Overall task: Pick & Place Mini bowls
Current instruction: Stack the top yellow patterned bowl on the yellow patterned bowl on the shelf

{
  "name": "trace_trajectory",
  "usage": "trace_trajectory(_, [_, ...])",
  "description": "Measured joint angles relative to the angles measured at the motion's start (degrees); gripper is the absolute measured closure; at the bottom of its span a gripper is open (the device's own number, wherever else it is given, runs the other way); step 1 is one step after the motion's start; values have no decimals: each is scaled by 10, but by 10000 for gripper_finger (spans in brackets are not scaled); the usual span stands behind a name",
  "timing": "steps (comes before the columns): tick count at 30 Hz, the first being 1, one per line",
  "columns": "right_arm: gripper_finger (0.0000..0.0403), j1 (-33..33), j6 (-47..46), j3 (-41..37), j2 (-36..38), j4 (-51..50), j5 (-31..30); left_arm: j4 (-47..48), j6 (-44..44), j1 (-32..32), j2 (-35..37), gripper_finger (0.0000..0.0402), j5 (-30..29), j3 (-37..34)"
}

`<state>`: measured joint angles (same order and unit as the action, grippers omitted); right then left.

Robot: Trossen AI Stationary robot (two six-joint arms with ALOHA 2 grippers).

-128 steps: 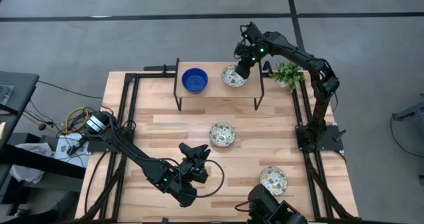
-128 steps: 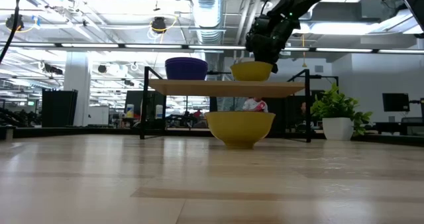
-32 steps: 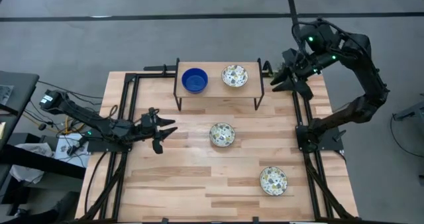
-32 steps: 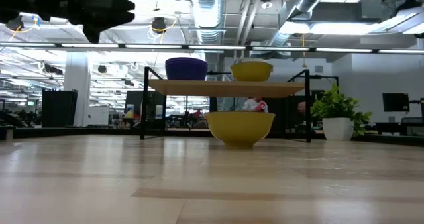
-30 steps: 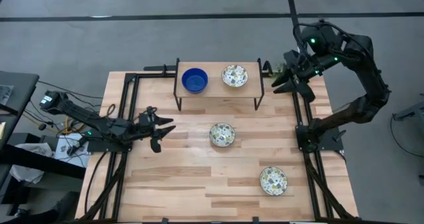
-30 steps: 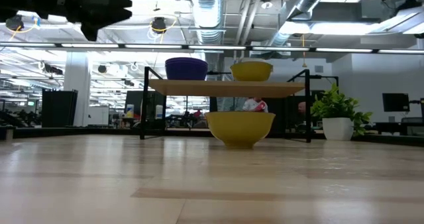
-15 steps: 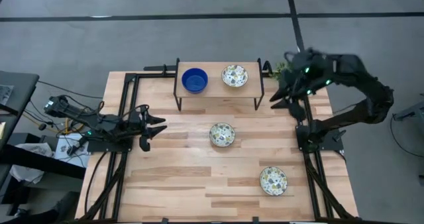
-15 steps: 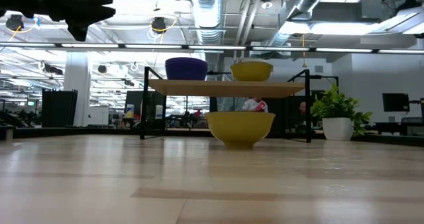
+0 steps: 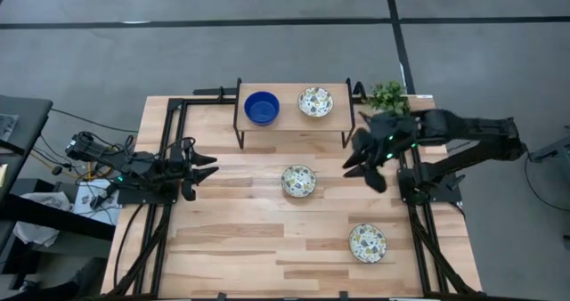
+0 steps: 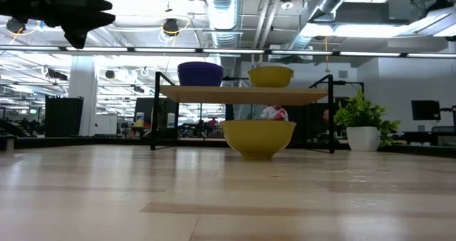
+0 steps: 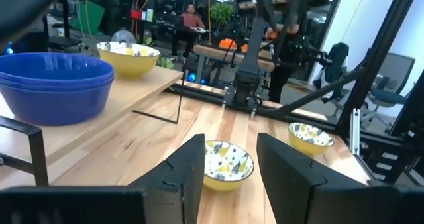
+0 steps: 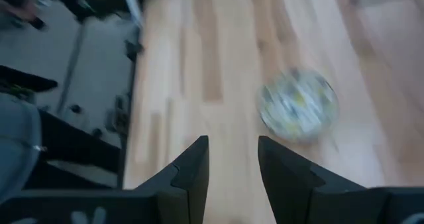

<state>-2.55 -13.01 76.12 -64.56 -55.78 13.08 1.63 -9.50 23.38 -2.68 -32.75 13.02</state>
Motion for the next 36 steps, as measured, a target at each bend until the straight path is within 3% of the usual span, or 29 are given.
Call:
trace_trajectory(3, [283,-30,1,-26,-23,97,0,0,0,0,9,265,0,0])
trace_trajectory(7, [283,-60,31,-28,-78,149,0,0,1,0,6,265,0,0])
trace_trajectory(15, [283,-63,67,-28,-183,133,-2,0,2,0,-5,265,2,0])
trace_trajectory(36, [283,-44,235,13,-350,130,-16,-4,2,0,-6,265,15,0])
